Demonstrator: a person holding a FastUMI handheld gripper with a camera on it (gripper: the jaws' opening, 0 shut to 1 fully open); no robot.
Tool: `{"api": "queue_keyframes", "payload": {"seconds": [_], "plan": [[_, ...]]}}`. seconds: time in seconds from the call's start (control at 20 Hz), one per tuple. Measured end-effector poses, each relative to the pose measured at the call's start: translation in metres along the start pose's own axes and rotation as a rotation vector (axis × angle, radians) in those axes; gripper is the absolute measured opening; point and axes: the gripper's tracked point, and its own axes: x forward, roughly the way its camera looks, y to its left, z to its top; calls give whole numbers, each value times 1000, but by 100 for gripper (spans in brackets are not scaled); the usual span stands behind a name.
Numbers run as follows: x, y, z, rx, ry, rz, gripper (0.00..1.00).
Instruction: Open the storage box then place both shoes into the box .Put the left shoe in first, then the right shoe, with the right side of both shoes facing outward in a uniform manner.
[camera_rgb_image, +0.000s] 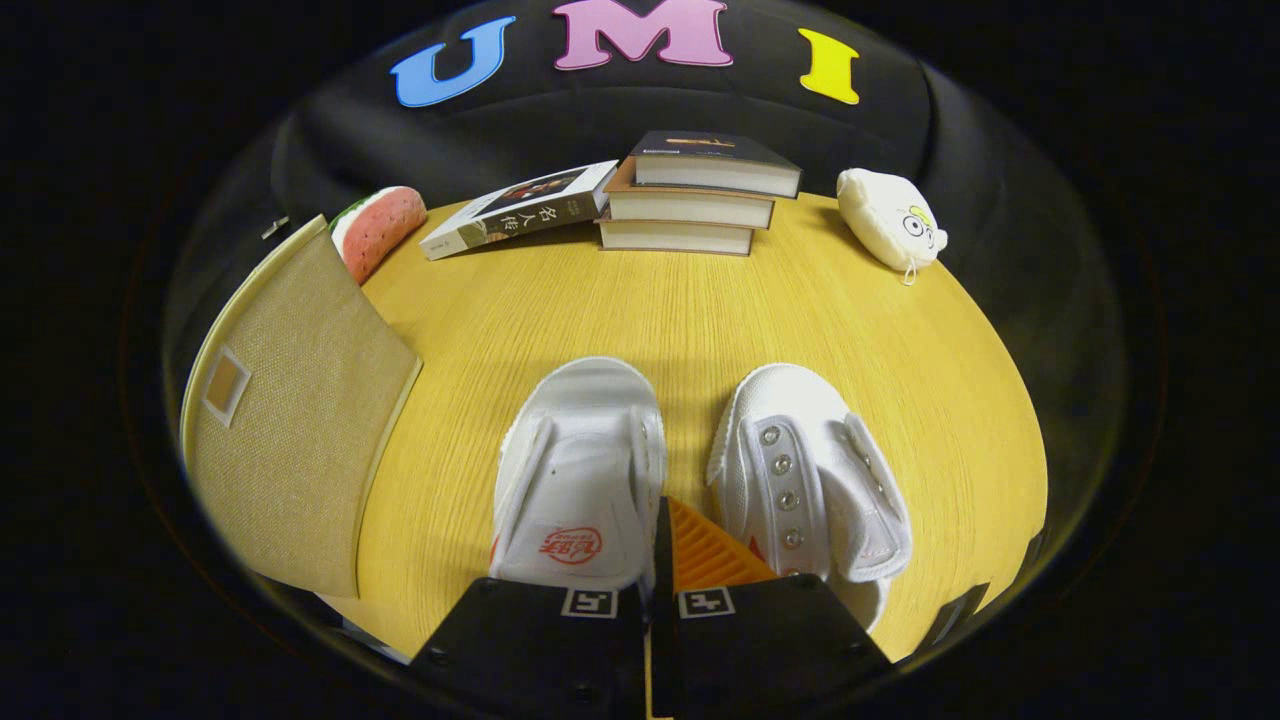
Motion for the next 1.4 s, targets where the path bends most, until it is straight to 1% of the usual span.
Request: {"api": "queue_keyframes", "payload": {"seconds": [0.2, 0.35, 0.55, 0.7, 0.9, 1.05, 1.2, 1.3, 1.4], "plan": [[-15, -1, 11, 25, -35, 1, 6], [-35, 8, 21, 90, -55, 62, 6], [-73, 19, 51, 125, -106, 107, 6], [-103, 36, 78, 154, -136, 138, 6], [-142, 76, 120, 194, -167, 197, 5], [-173, 114, 148, 169, -220, 235, 5], [-189, 157, 154, 195, -180, 273, 5], [-191, 187, 156, 233, -139, 310, 5], [-189, 212, 156, 232, -116, 324, 5]]}}
